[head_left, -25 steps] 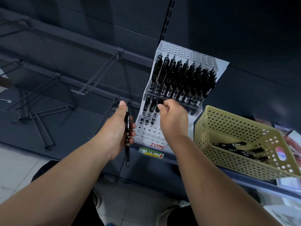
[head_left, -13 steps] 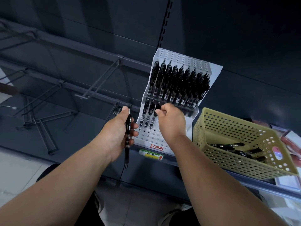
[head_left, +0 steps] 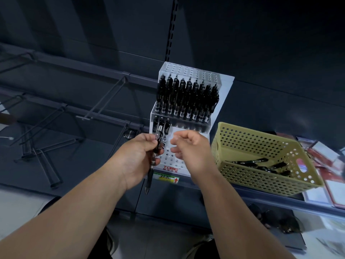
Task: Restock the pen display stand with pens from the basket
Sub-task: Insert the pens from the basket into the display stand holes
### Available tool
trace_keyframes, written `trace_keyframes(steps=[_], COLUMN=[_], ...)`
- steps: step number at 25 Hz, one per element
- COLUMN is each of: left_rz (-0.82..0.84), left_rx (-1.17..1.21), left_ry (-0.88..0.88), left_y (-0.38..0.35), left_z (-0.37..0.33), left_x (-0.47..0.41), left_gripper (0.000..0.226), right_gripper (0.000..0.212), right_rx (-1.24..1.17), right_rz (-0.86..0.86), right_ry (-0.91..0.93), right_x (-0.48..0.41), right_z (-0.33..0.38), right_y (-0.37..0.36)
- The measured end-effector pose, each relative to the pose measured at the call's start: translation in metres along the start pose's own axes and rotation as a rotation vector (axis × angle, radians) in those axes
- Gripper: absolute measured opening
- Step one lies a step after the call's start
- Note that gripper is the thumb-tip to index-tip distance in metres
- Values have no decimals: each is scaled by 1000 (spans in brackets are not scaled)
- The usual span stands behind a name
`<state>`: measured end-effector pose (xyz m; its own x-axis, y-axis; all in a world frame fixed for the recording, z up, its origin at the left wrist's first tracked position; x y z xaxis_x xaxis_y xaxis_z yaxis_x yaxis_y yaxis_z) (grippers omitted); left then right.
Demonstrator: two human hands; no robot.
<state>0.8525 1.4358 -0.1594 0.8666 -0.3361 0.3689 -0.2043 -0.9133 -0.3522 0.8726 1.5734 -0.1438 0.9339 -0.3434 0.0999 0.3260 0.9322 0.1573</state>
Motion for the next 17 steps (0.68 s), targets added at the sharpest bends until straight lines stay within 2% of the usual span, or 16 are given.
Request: trace_keyframes(steps=[4, 7, 12, 17], left_rz=[31, 23, -19, -107], left_rx=[-85, -96, -166, -554], left_ry=[-56, -65, -83, -278], left_y=[-14, -18, -12, 4], left_z=[-1, 1, 4, -10], left_x=[4, 4, -4, -16], left_gripper=[20, 16, 14, 20], right_gripper=[5, 11, 6, 11], right_rx=[-98, -69, -58, 55], right_rz=[101, 130, 59, -97], right_ry=[-22, -20, 13, 218], right_x=[12, 15, 12, -2], right_z=[8, 8, 13, 47], right_y=[-6, -6, 4, 23])
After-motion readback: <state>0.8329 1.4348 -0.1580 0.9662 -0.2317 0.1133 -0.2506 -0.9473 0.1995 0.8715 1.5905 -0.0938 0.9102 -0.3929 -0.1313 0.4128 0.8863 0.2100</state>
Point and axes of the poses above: each hand's wrist, its own x-axis away from the middle knuckle, its own y-axis out of the back of the hand, z = x × y, the point moved 8 cm from there along -x, towards the middle knuckle, and after that the axes turned 2 degrees about -x, right-handed, at the moved point
